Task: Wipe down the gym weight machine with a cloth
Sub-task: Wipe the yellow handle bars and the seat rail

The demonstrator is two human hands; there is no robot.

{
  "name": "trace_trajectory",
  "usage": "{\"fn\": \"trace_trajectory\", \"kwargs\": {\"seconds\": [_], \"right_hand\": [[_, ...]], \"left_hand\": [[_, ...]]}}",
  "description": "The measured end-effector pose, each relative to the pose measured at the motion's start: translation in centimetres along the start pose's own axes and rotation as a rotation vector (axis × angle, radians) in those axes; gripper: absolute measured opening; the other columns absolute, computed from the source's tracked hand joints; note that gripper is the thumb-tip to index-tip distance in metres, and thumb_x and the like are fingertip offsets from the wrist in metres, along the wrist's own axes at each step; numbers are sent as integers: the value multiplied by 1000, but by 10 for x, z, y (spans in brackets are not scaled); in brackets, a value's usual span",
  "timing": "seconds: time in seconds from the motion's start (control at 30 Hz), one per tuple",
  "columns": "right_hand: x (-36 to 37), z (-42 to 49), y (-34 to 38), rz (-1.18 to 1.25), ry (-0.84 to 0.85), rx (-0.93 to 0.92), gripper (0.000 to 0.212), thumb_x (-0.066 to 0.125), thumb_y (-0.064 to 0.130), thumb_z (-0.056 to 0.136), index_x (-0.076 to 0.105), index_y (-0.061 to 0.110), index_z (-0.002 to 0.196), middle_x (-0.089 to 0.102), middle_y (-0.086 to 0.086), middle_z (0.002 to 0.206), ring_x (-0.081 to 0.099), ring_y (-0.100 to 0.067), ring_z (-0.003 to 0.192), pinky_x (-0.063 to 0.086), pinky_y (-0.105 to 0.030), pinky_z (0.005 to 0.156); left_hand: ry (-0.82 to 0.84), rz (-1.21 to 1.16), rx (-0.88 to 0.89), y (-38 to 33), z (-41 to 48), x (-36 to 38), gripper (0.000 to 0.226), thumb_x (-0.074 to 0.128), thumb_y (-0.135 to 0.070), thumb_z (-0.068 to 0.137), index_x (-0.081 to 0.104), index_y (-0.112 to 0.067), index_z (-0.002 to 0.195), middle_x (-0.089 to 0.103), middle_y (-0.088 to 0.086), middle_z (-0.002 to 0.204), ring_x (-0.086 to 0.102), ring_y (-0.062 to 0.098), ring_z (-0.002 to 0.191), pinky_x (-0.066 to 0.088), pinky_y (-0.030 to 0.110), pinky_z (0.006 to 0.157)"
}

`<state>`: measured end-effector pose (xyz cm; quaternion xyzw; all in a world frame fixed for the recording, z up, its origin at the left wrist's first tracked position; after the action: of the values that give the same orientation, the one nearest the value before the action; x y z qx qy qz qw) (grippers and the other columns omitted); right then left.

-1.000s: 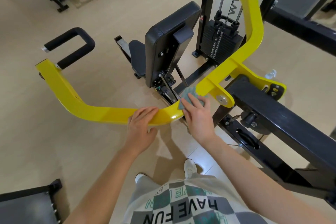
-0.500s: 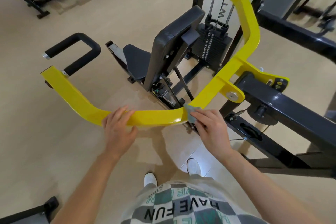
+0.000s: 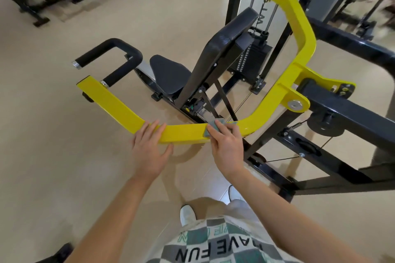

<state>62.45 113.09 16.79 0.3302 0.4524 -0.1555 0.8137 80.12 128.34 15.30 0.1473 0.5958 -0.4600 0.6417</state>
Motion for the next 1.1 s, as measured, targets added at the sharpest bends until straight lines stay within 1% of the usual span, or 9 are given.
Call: {"fn": "trace_trajectory", "kwargs": {"seconds": [0.27, 0.37, 0.43, 0.57, 0.63, 0.7, 0.8, 0.97, 1.1], "right_hand": [[31, -11, 85, 135, 131, -262, 30, 53, 22, 93, 76, 22, 112, 70, -1, 126, 55, -30, 106, 52, -45, 86], [16, -29, 71, 152, 146, -302, 22, 64, 10, 89, 77, 18, 106, 73, 1, 119, 57, -27, 101, 53, -41, 89], [-1, -37, 47, 146, 122, -220, 26, 74, 2, 84, 77, 16, 106, 74, 2, 114, 58, -26, 96, 53, -39, 87], [-38, -27, -4, 96, 1, 49, 29, 70, 4, 89, 75, 15, 115, 73, 1, 117, 55, -25, 94, 47, -33, 77], [-42, -15, -20, 75, -46, 187, 28, 64, 10, 95, 73, 15, 121, 71, 1, 123, 53, -23, 100, 41, -28, 81], [-27, -5, -18, 78, -14, 231, 29, 62, 12, 97, 72, 17, 123, 70, 2, 126, 52, -23, 106, 44, -31, 86], [6, 0, 23, 81, 68, 92, 31, 68, 9, 92, 73, 17, 121, 69, 1, 127, 53, -25, 115, 49, -40, 96], [39, 10, 98, 227, 184, -134, 31, 74, 3, 84, 76, 14, 113, 71, -4, 125, 57, -33, 116, 50, -46, 100], [44, 2, 121, 269, 359, -369, 22, 70, 4, 83, 78, 18, 99, 73, 3, 118, 57, -25, 116, 47, -40, 102]], "left_hand": [[18, -68, 105, 2, -2, -5, 66, 56, -39, 77, 59, -18, 139, 54, 1, 149, 40, 23, 145, 35, 47, 110], [21, -73, 108, 6, -3, -6, 67, 58, -29, 72, 60, -16, 138, 54, 1, 150, 40, 22, 145, 33, 44, 109], [20, -74, 100, 7, -3, -7, 67, 60, -25, 72, 60, -16, 138, 54, 0, 149, 41, 21, 145, 33, 43, 109], [34, -104, 97, 8, -4, -6, 68, 61, -22, 73, 59, -15, 140, 52, 0, 151, 39, 21, 146, 31, 44, 111], [41, -126, 97, 10, -4, -6, 69, 61, -20, 72, 58, -14, 141, 52, 1, 151, 38, 21, 147, 32, 45, 111], [46, -152, 109, 11, -4, -6, 67, 60, -19, 73, 58, -12, 140, 51, 2, 152, 37, 20, 147, 32, 46, 111], [4, -146, 140, 14, -7, -9, 60, 57, -21, 75, 63, -10, 133, 51, 6, 151, 39, 24, 146, 35, 48, 112], [-97, -105, -74, 46, -9, -23, 58, 61, -19, 75, 63, -12, 133, 49, 12, 153, 37, 31, 147, 31, 49, 113], [-93, -178, -22, 56, -8, -24, 56, 55, -19, 80, 63, -13, 135, 48, 10, 154, 34, 28, 149, 32, 42, 116]]}}
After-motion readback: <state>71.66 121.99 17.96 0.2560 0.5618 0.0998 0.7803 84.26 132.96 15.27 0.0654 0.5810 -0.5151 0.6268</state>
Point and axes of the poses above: each hand's wrist, its own z-axis towards the middle knuckle, its own x-axis out of the palm, y = z × x, the point moved 8 cm from there along z, towards the middle knuckle
